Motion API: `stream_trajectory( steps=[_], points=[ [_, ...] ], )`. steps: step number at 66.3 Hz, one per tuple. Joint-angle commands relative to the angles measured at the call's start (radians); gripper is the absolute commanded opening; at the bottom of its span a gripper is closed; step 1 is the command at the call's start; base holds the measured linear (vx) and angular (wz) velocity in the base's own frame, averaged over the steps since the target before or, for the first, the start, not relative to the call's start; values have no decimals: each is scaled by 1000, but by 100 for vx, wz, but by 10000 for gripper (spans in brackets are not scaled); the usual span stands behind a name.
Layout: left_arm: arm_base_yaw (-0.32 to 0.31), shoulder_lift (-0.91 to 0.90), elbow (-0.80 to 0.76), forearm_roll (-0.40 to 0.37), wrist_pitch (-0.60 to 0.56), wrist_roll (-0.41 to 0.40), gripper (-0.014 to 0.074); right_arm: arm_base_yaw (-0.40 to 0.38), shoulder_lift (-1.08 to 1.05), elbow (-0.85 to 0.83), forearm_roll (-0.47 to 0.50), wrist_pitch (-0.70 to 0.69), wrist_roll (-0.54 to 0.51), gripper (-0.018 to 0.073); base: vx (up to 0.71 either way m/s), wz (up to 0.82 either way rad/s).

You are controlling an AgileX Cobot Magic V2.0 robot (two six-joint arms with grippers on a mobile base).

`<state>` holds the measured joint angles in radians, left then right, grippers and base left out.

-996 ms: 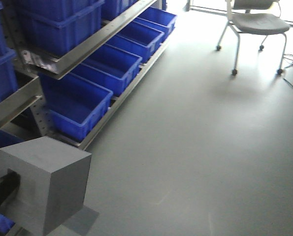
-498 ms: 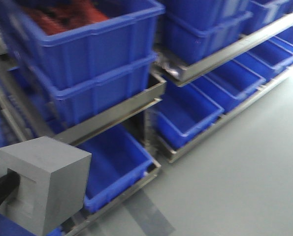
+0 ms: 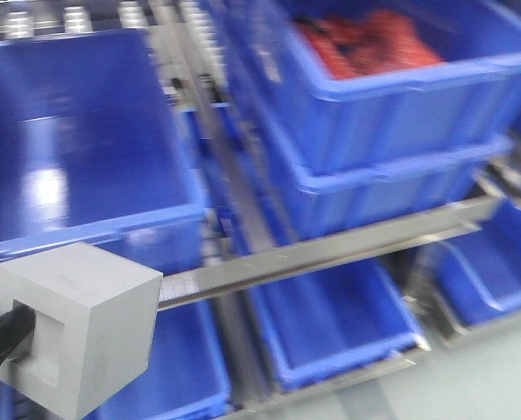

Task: Sort gray base to blue bin
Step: 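Turn and drive up to the empty blue bin on the roller rack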

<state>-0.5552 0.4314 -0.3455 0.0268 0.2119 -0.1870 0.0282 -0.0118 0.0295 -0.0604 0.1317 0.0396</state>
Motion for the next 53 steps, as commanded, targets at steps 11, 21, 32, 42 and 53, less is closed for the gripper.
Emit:
stream_trajectory(
  steps=[11,21,32,42,53],
  points=[
    [-7,-1,-33,-5,-105,-4,-6,-3,-12,15,-6,-74,-6,-9,7,61],
    [-7,-1,-33,-5,-105,-4,-6,-3,-12,15,-6,-74,-6,-9,6,52],
    [-7,-1,-33,-5,-105,-4,-6,-3,-12,15,-6,-74,-6,-9,6,35],
    [-7,-1,-33,-5,-105,-4,-6,-3,-12,15,-6,-74,-6,-9,5,18],
    [-7,-1,-33,-5,-105,-4,-6,-3,-12,15,-6,-74,-6,-9,6,14]
  ],
)
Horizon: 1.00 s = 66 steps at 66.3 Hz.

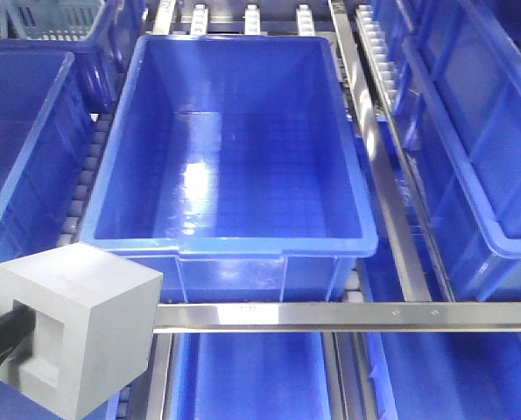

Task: Sort gray base to blue bin
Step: 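Turn and drive up to the empty blue bin on the roller rack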

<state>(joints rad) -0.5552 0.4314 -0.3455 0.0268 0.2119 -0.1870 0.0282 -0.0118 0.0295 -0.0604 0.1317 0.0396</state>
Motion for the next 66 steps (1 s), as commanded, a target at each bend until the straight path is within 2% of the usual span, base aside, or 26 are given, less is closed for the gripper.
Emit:
stream_trajectory(
  steps=[1,66],
  points=[
    [-7,-1,-33,-5,-105,-4,-6,-3,-12,15,-6,-74,-6,-9,7,13],
    [-7,-1,-33,-5,-105,-4,-6,-3,-12,15,-6,-74,-6,-9,13,0]
  ],
)
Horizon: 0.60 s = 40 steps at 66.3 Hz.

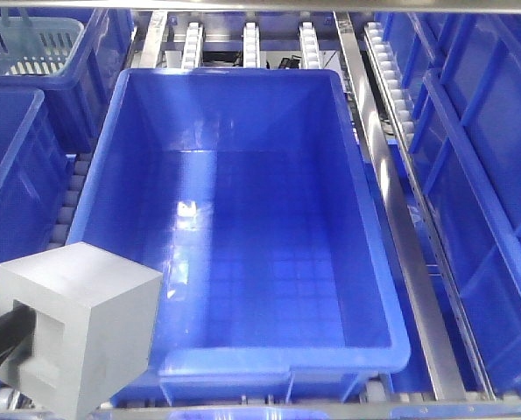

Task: Sort gray base to blue bin
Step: 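Turn and drive up to the empty blue bin on the roller rack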

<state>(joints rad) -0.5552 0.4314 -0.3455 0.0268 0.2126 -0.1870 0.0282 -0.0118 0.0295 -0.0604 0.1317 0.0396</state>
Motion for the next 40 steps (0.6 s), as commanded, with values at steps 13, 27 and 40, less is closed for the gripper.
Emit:
stream_trajectory(
  steps=[13,27,40],
  points=[
    [-7,-1,-33,-5,-106,-4,-6,-3,-12,15,-6,-74,-6,-9,7,3],
    [-7,-1,-33,-5,-106,-4,-6,-3,-12,15,-6,-74,-6,-9,0,0],
    [-7,-1,-33,-5,-106,-4,-6,-3,-12,15,-6,-74,-6,-9,0,0]
  ],
)
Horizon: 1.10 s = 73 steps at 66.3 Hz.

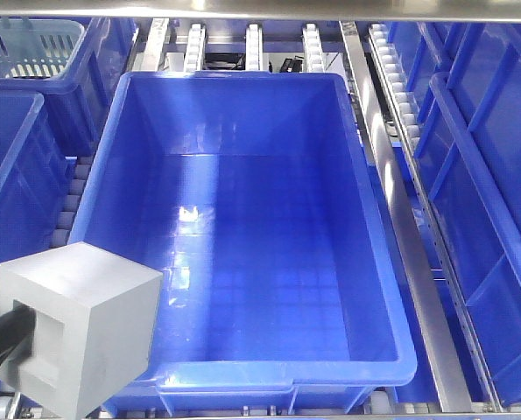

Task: Sort gray base to blue bin
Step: 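Turn and drive up to the empty blue bin on the roller rack, then move the left gripper with the block over the blue bin and lower it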

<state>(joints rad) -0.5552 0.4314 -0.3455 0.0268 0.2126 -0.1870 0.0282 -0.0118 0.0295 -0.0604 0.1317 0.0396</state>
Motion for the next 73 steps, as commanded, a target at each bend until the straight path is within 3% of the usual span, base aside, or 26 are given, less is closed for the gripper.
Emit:
stream_trajectory(
  steps=[1,45,52,73],
  points=[
    [-7,-1,-33,-5,-106,-4,-6,-3,-12,15,-6,-74,-6,-9,0,0],
    [-7,-1,-33,-5,-122,-4,-6,-3,-12,15,-6,-74,-6,-9,0,0],
    [-7,0,-33,-42,-117,-24,-6,-3,-12,15,-6,-74,-6,-9,0,0],
    [-6,196,-154,31,-213,-23,8,-3,-12,15,-6,-74,-6,-9,0,0]
  ],
)
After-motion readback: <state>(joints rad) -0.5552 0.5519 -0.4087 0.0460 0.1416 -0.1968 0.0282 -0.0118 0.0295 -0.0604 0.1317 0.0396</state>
